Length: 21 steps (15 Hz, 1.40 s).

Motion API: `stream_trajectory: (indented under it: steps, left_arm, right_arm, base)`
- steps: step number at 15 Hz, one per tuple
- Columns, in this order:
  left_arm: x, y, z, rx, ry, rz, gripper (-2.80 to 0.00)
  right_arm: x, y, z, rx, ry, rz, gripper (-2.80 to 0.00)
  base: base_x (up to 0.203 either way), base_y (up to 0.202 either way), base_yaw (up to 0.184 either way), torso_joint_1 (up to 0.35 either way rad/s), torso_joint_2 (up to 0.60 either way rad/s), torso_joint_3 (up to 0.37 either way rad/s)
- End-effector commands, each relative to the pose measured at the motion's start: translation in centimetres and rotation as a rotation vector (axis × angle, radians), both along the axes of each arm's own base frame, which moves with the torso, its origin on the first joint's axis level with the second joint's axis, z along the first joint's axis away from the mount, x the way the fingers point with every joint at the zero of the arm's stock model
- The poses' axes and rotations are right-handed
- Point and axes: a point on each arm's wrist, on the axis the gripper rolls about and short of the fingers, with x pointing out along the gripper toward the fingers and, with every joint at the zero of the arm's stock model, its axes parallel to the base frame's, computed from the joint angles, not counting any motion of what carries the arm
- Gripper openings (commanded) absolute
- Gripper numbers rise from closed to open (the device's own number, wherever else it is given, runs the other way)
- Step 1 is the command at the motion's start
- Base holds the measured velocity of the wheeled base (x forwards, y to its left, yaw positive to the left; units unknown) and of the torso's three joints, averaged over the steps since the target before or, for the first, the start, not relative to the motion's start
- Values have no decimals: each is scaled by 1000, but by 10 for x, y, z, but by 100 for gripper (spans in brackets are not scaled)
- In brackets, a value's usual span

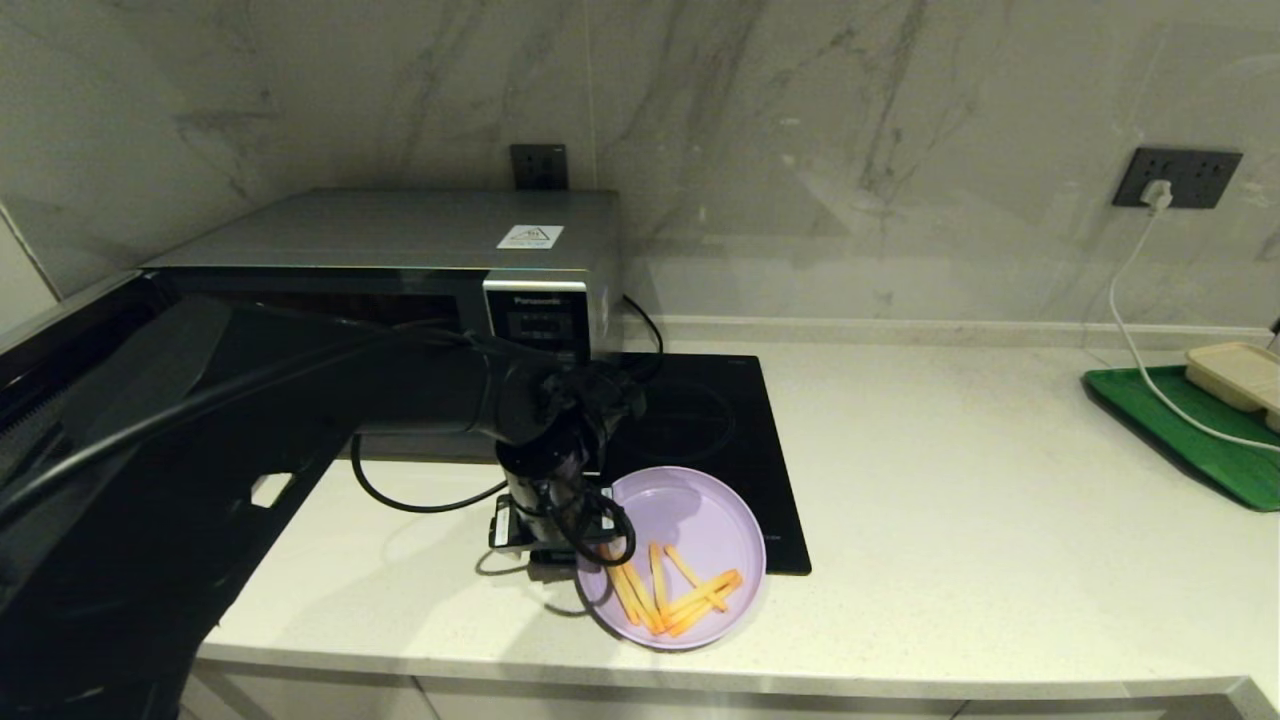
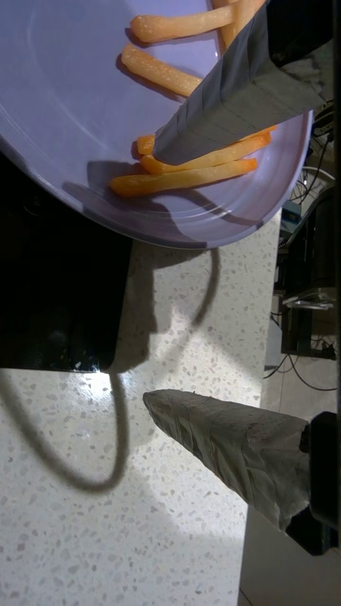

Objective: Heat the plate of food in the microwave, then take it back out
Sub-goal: Put the plate in the microwave oven

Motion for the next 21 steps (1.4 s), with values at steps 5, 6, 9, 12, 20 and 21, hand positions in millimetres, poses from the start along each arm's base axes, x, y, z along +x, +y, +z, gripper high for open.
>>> stream_trajectory:
  steps: [5, 6, 9, 12, 20, 21]
  left_arm:
    - [8, -2, -3, -6, -6, 13, 0]
    - [9, -2, 0, -14, -16, 17, 0]
    - [13, 3, -1, -15, -17, 35, 0]
    - [16, 3, -7, -8, -8, 37, 0]
    - [23, 1, -19, 6, 2, 47, 0]
    - [23, 1, -18, 6, -1, 46, 0]
  right_arm:
    - [0, 0, 0, 0, 2, 0, -280]
    - [0, 0, 0, 0, 2, 0, -280]
    - [0, 0, 0, 0, 2, 0, -280]
    - [0, 0, 0, 0, 2, 0, -280]
    - [0, 0, 0, 0, 2, 0, -280]
    - [0, 0, 0, 0, 2, 0, -280]
  base:
    - [0, 0, 0, 0, 0, 0]
    - [0, 0, 0, 0, 0, 0]
    - [0, 0, 0, 0, 0, 0]
    - [0, 0, 0, 0, 0, 0]
    - [0, 0, 0, 0, 0, 0]
    - [0, 0, 0, 0, 0, 0]
